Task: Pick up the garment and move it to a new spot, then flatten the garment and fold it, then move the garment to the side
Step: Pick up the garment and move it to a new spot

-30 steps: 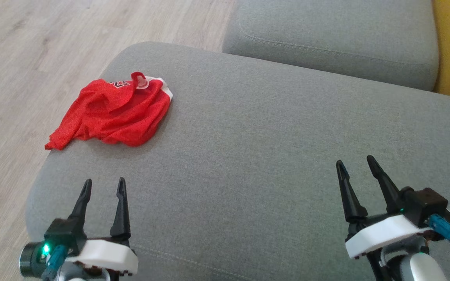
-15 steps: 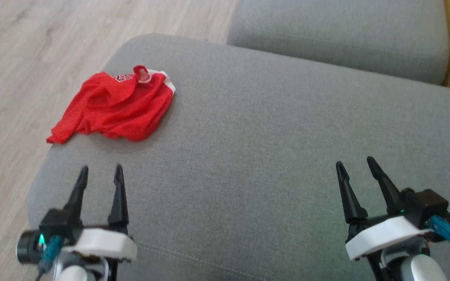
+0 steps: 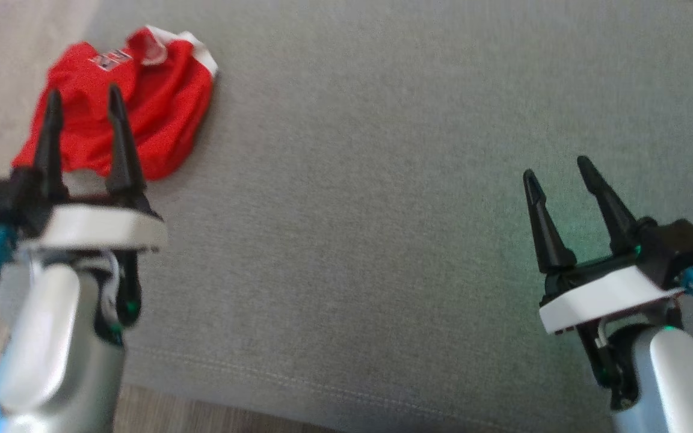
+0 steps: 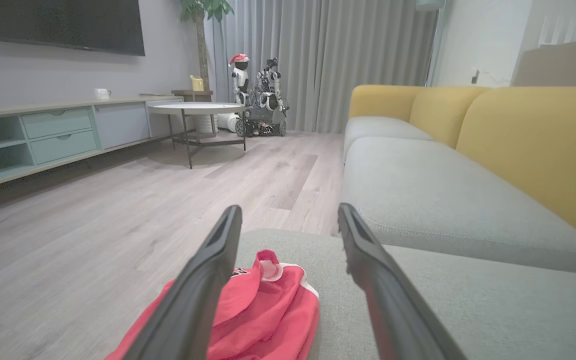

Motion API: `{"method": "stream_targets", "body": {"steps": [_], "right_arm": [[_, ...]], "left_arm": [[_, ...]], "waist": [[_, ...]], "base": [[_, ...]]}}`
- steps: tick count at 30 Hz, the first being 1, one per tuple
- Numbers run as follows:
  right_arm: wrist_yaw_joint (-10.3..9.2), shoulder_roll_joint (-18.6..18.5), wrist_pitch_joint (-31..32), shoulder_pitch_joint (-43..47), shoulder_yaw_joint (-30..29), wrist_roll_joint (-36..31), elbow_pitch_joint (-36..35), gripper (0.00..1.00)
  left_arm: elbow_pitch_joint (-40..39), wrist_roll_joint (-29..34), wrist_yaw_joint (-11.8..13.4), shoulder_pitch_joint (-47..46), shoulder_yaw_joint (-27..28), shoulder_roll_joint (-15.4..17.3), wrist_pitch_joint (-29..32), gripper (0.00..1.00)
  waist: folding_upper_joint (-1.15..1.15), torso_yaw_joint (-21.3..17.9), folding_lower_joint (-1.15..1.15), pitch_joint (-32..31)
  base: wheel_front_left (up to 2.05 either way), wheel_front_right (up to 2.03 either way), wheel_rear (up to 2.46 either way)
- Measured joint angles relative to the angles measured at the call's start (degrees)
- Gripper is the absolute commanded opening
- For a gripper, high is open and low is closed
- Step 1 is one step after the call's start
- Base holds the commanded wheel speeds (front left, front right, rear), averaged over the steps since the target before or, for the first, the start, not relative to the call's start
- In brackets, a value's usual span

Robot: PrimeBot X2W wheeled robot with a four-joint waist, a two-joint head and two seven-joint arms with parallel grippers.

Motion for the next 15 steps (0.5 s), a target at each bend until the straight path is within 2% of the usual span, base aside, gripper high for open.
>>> {"method": "stream_targets", "body": {"steps": [4,10,15], "right_arm": [[0.00,-1.33,0.48,-2.04,0.18,0.01,-0.75,1.00],[0.00,-2.36,0.73,-5.14,1.30,0.07,-1.11,1.00],[0.00,-3.27,0.74,-7.23,2.82,0.68,-1.00,1.00]], "left_arm": [[9.22,-0.59,-3.46,-7.09,2.50,-0.02,-0.01,1.00],[30.72,-2.21,-8.51,-17.75,3.85,0.99,0.02,1.00],[48.22,-3.46,-11.33,-25.65,4.39,2.37,2.83,1.00]], "waist": [[0.00,-1.68,0.00,4.47],[0.00,-4.04,0.01,9.42],[0.00,-5.80,0.01,12.04]], "base": [[0.00,0.00,0.00],[0.00,0.00,0.00],[0.00,0.00,0.00]]}}
